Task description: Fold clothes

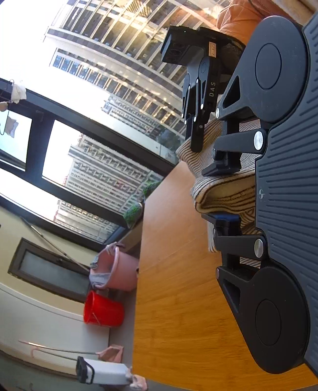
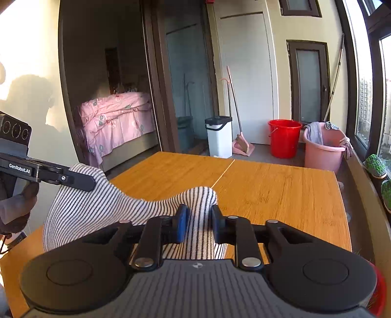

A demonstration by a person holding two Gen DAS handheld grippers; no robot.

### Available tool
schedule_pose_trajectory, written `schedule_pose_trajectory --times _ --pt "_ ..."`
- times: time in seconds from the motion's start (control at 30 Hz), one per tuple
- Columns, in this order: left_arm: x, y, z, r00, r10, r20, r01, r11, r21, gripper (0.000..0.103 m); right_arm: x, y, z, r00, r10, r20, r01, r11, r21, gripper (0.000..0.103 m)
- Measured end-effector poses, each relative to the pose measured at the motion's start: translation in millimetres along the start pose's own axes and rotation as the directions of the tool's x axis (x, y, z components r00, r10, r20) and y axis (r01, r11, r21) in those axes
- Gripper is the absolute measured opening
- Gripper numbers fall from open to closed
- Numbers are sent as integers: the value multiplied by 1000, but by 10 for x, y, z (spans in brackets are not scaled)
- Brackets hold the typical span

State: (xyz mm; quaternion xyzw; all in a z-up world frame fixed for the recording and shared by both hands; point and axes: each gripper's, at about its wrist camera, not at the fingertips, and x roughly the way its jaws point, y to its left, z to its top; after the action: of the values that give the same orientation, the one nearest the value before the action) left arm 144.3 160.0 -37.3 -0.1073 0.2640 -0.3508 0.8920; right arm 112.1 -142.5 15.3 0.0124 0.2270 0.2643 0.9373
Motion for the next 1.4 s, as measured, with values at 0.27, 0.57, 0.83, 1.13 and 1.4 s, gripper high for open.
schedule_pose_trajectory --times 0.27,0.57,0.83,1.13,1.4 --pt "613 393 -118 970 213 -115 -217 976 -27 20 451 -317 -7 998 -30 -59 33 997 65 16" --pt "-94 483 -92 995 -98 26 101 951 -294 96 582 -390 -53 997 -16 -81 21 998 57 18" --pt "360 203 -388 983 -125 -134 76 944 -320 53 516 -435 -50 997 3 -79 7 992 126 27" --pt "-24 -124 -357 983 -175 -57 161 969 -188 25 -223 -209 -21 991 129 -25 -122 976 178 12" --pt "11 -3 60 999 -40 -7 39 995 -92 25 -275 -151 393 987 149 58 -153 984 85 10"
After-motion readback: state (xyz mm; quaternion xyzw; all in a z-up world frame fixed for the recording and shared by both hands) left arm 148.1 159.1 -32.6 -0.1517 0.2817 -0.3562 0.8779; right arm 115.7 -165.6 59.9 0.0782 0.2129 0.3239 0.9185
